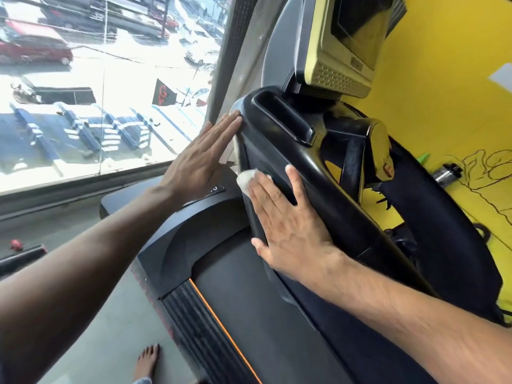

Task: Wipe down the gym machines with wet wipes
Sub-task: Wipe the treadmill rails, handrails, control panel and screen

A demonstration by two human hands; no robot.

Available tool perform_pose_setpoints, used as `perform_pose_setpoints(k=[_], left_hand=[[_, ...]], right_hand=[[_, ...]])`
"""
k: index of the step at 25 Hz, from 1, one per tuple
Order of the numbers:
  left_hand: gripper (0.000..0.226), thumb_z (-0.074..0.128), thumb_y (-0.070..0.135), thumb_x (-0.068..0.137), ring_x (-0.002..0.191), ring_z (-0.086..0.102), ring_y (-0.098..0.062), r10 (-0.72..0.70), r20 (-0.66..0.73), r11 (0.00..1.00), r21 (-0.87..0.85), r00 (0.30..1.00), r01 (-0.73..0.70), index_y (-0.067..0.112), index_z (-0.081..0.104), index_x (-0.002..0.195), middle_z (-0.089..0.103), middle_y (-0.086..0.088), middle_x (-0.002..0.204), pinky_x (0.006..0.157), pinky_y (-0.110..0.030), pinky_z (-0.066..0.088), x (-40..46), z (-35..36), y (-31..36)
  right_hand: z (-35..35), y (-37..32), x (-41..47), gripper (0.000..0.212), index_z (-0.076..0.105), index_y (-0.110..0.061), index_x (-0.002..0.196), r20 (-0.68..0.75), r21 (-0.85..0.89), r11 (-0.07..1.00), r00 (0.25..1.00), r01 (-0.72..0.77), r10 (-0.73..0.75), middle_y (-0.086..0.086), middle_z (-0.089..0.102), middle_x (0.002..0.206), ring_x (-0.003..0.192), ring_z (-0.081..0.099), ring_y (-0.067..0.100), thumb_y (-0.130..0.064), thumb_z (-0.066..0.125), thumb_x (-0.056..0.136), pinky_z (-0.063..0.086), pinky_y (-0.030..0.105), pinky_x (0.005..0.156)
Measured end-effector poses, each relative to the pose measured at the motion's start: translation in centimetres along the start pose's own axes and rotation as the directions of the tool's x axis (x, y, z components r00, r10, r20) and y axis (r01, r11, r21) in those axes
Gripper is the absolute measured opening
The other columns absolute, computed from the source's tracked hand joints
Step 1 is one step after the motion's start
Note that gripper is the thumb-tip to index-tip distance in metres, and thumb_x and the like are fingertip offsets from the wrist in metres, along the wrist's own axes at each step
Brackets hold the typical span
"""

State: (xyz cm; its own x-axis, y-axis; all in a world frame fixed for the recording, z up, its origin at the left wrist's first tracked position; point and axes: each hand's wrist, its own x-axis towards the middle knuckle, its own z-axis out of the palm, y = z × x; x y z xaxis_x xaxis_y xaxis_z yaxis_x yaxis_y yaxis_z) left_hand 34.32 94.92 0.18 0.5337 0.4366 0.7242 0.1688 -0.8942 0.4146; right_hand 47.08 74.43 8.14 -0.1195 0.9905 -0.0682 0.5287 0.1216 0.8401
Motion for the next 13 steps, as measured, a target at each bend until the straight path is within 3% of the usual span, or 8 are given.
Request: perform_pose_setpoints(k=[4, 7, 10, 13], left_hand=[[0.102, 0.031, 0.0, 0.065, 0.16, 0.006, -0.018, -0.003, 0.015, 1.0, -0.014, 1.0, 0.004, 0.009, 0.01, 0.165, 0.008, -0.007, 0.173, 0.13, -0.041, 0.007, -0.2, -0.1, 0.3], [0.104, 0.032, -0.011, 0.066, 0.16, 0.007, -0.022, -0.006, 0.027, 0.998, -0.059, 1.0, 0.007, 0.009, 0.01, 0.165, 0.006, -0.008, 0.173, 0.129, -0.051, 0.017, -0.1, -0.5, 0.4], [0.104, 0.035, -0.016, 0.068, 0.16, 0.008, -0.023, -0.023, 0.04, 0.996, -0.08, 0.999, 0.026, 0.011, 0.008, 0.165, 0.005, -0.007, 0.174, 0.125, -0.054, 0.026, -1.0, -0.6, 0.2], [0.102, 0.037, -0.012, 0.071, 0.16, 0.01, -0.022, -0.192, -0.027, 0.979, -0.08, 0.981, 0.189, 0.011, 0.007, 0.165, 0.005, -0.006, 0.174, 0.123, -0.059, 0.026, -6.4, 1.1, 0.8]], right_hand=[[3.8, -3.2, -10.3, 0.095, -0.031, 0.014, 0.146, 0.227, 0.083, 0.979, 0.953, 0.188, -0.202, 0.03, -0.04, 0.155, 0.144, -0.041, 0.044, -0.05, 0.027, 0.106, -0.035, 0.072, 0.102], [4.9, -4.1, -13.0, 0.093, -0.034, 0.012, 0.145, 0.339, 0.144, 0.965, 0.905, 0.221, -0.257, 0.027, -0.046, 0.152, 0.138, -0.049, 0.041, -0.046, 0.027, 0.108, -0.041, 0.068, 0.097], [3.8, -3.9, -10.2, 0.088, -0.029, 0.012, 0.147, 0.28, 0.055, 0.963, 0.922, 0.264, -0.268, 0.028, -0.042, 0.154, 0.14, -0.046, 0.041, -0.045, 0.025, 0.107, -0.041, 0.069, 0.098], [2.2, -2.6, -4.9, 0.083, -0.025, 0.011, 0.149, 0.132, -0.122, 0.961, 0.964, 0.246, -0.23, 0.026, -0.032, 0.161, 0.148, -0.034, 0.039, -0.039, 0.024, 0.106, -0.039, 0.069, 0.1]])
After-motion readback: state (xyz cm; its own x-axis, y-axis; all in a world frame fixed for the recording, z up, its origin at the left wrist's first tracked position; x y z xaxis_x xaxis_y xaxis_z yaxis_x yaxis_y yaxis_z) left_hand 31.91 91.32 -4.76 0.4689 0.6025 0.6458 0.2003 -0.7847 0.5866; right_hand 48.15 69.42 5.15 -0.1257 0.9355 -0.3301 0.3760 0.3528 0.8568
